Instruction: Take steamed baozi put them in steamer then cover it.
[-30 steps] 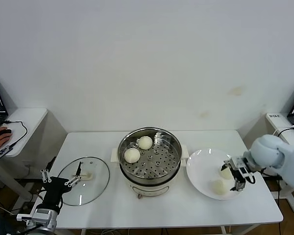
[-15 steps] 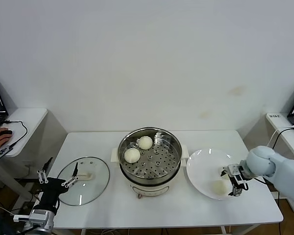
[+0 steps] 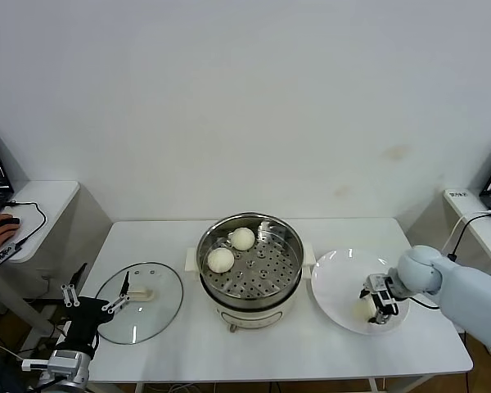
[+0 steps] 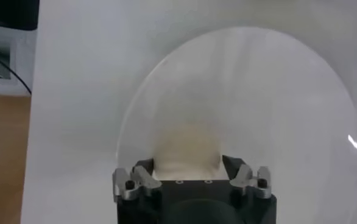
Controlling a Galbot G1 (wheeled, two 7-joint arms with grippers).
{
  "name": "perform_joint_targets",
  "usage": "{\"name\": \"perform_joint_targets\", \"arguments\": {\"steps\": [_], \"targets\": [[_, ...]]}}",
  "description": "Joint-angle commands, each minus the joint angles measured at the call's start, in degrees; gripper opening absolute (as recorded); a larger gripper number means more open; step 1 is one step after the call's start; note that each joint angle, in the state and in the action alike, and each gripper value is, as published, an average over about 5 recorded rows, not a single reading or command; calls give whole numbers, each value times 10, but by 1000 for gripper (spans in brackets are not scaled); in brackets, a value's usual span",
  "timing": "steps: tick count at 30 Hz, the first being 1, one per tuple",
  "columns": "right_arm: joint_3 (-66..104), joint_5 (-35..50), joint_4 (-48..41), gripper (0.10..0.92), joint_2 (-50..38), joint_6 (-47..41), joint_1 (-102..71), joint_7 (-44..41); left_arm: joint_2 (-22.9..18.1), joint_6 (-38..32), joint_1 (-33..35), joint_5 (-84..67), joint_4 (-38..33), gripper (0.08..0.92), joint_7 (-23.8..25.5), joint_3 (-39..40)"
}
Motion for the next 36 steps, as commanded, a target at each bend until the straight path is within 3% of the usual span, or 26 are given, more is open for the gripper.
{"name": "perform_joint_targets", "arguments": {"steps": [1, 7, 21, 36], "targets": [[3, 3, -13, 626, 11, -3, 1, -16, 0, 0, 0, 0, -3, 823, 0, 0], [-13, 16, -5, 576, -4, -5, 54, -36, 0, 0, -1, 0, -3, 823, 0, 1], [-142, 117, 44, 594, -37, -12, 334, -62, 3, 0, -7, -2, -2, 823, 1, 7], [-290, 221, 102, 592, 142, -42, 540, -9, 2, 0, -6, -4, -5, 823, 0, 2]]}}
